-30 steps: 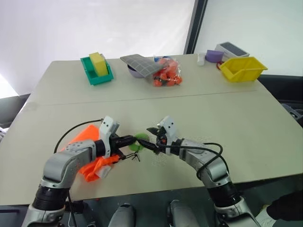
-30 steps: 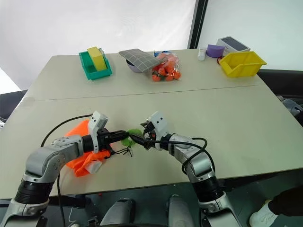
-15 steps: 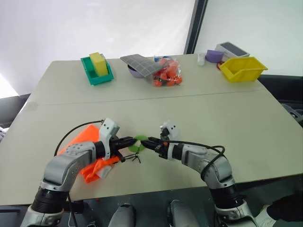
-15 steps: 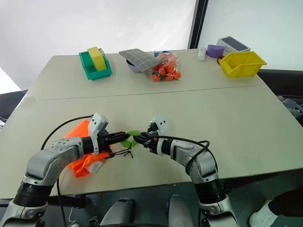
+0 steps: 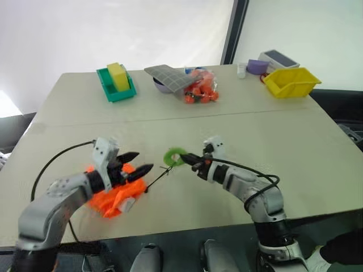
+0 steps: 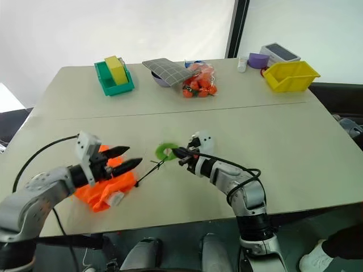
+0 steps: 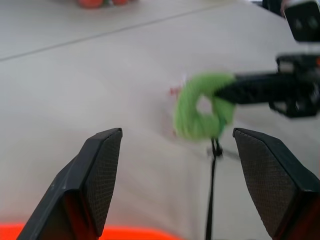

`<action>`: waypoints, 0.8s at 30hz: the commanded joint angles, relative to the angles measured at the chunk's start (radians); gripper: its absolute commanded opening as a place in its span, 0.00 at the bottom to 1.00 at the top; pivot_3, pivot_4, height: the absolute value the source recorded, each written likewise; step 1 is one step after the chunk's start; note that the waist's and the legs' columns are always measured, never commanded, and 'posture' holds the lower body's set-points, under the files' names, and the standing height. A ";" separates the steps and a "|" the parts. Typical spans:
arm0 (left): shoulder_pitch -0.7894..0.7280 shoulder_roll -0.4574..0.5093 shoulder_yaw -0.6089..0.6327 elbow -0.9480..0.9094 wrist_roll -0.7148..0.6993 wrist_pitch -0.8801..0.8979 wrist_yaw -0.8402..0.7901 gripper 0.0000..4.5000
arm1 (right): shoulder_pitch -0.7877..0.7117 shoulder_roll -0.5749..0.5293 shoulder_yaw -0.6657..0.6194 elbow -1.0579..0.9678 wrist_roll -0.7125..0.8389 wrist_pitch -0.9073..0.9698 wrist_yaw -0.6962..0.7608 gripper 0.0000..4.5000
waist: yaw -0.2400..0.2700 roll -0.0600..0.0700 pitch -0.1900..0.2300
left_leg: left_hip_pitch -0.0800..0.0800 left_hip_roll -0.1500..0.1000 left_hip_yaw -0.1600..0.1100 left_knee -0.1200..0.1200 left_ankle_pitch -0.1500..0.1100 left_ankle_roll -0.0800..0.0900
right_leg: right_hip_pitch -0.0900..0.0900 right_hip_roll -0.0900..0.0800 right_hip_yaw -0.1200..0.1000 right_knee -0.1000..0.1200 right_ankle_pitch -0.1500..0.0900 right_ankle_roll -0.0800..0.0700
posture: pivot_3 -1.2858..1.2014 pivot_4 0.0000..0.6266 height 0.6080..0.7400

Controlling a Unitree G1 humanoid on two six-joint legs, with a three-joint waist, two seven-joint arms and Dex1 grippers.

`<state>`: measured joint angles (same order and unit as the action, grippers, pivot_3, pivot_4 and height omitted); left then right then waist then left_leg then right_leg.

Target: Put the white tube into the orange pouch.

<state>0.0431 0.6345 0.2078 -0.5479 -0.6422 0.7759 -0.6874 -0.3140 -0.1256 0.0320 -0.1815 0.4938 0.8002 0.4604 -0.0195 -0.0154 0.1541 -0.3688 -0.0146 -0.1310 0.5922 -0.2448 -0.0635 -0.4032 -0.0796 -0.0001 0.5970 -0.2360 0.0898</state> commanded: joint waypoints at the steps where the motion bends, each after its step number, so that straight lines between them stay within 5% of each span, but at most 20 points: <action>1: 0.080 0.045 0.005 -0.122 -0.004 -0.028 -0.034 0.86 | -0.007 0.009 -0.043 -0.021 0.050 -0.009 0.007 0.00 | 0.004 0.001 0.001 | 0.000 0.000 0.000 0.000 0.000 0.000 | 0.000 0.000 0.000 0.000 0.000 0.000 | 0.52 0.24 1.00; 11: 0.186 0.076 -0.053 -0.249 0.117 -0.086 0.057 0.86 | 0.025 -0.018 -0.012 -0.067 0.107 0.010 0.060 0.00 | 0.004 0.004 0.002 | -0.003 0.000 0.000 0.002 0.000 0.000 | -0.002 0.000 0.000 -0.002 -0.001 0.001 | 0.52 0.24 1.00; 24: 0.084 0.038 -0.111 -0.178 0.153 -0.133 0.077 0.86 | -0.017 0.026 -0.201 -0.079 0.278 0.018 -0.038 0.00 | 0.004 0.004 0.002 | -0.003 0.000 0.000 0.001 0.000 0.000 | -0.002 0.000 -0.001 -0.001 -0.001 0.001 | 0.52 0.24 1.00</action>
<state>0.1406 0.6668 0.0934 -0.7104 -0.4833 0.6626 -0.6004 -0.3154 -0.1048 -0.1551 -0.2047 0.7347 0.8232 0.4269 -0.0151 -0.0118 0.1561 -0.3714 -0.0143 -0.1310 0.5934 -0.2448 -0.0634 -0.4051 -0.0794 -0.0007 0.5956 -0.2369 0.0908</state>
